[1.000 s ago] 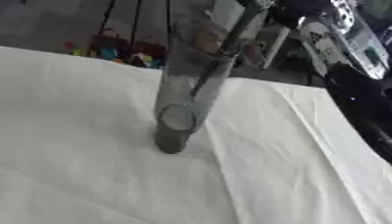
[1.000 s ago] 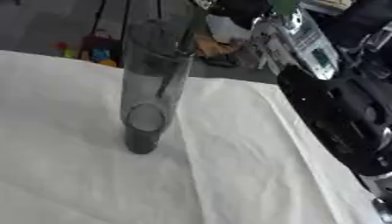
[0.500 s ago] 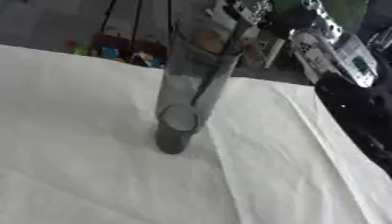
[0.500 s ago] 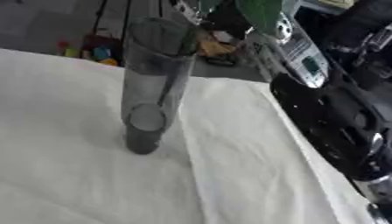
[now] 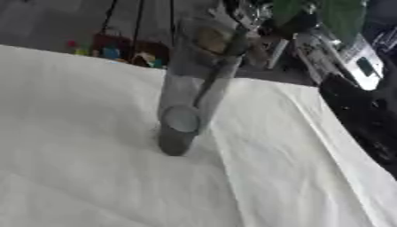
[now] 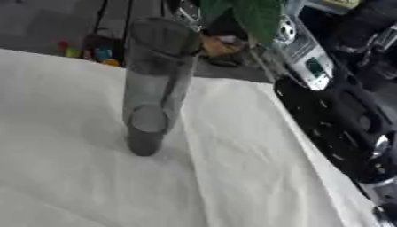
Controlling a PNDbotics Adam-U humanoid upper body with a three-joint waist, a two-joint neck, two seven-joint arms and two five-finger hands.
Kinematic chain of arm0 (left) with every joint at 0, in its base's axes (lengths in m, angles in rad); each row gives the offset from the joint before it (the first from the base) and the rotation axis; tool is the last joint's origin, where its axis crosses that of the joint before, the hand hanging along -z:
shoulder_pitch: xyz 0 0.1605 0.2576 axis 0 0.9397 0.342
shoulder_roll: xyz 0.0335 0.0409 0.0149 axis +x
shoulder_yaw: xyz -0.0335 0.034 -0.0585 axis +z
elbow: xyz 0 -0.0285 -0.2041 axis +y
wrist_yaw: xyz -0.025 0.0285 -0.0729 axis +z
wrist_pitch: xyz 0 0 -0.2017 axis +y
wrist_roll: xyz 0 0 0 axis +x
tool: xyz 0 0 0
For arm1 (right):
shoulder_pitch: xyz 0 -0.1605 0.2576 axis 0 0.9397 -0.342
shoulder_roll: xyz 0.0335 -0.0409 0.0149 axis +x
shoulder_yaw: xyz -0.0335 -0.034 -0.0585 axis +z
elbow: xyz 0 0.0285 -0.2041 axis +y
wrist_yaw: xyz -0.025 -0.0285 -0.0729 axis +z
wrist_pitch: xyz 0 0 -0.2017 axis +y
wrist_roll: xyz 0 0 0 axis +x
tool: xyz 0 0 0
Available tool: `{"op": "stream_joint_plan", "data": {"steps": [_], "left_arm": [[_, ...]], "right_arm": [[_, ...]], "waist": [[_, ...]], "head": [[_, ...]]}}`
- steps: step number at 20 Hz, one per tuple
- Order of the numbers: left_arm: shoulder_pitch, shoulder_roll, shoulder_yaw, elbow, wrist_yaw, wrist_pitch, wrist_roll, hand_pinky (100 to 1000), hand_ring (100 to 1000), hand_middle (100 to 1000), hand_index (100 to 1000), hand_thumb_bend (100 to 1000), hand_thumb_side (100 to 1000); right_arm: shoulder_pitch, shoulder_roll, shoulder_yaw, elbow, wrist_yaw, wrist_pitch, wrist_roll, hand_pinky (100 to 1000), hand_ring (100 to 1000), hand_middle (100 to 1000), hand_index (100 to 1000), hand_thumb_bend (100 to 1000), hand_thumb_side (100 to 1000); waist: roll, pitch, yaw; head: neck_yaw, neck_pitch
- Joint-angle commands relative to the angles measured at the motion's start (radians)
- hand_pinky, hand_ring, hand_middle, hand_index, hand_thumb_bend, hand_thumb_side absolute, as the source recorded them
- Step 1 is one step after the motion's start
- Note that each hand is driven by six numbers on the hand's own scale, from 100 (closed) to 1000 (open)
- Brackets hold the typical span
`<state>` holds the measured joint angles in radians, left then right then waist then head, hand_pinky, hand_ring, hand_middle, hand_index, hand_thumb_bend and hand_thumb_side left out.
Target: Arrange flowers into the vase.
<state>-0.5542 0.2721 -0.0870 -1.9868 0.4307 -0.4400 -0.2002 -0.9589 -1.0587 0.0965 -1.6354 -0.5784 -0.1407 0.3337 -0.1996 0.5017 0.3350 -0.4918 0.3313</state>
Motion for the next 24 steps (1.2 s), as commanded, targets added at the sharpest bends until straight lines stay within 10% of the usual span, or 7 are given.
{"op": "stream_joint_plan", "data": {"steps": [1,18,21,24], "left_arm": [[-0.011,0.004,0.003,-0.013,0.0,0.001,0.0,773,688,717,861,104,909],[-0.008,0.005,0.006,-0.013,-0.002,0.003,0.005,774,690,718,861,105,910],[-0.008,0.005,0.007,-0.013,-0.002,0.003,0.005,775,690,718,861,105,910],[-0.008,0.004,0.006,-0.013,-0.003,0.004,0.004,775,690,717,861,105,910]], "right_arm": [[-0.014,-0.025,-0.011,-0.006,0.031,0.012,0.044,123,370,345,479,100,201],[-0.018,-0.033,-0.025,-0.013,0.051,-0.013,0.102,469,572,502,656,125,483],[-0.019,-0.033,-0.028,-0.01,0.059,-0.019,0.101,596,695,598,740,261,776],[-0.021,-0.034,-0.029,-0.012,0.086,-0.038,0.109,664,759,660,762,340,809]], "waist": [[0.008,-0.02,-0.002],[0.007,-0.021,-0.007],[0.008,-0.021,-0.007],[0.007,-0.021,-0.007]], "head": [[0.008,-0.011],[0.023,-0.011],[0.022,-0.013],[0.022,-0.016]]}}
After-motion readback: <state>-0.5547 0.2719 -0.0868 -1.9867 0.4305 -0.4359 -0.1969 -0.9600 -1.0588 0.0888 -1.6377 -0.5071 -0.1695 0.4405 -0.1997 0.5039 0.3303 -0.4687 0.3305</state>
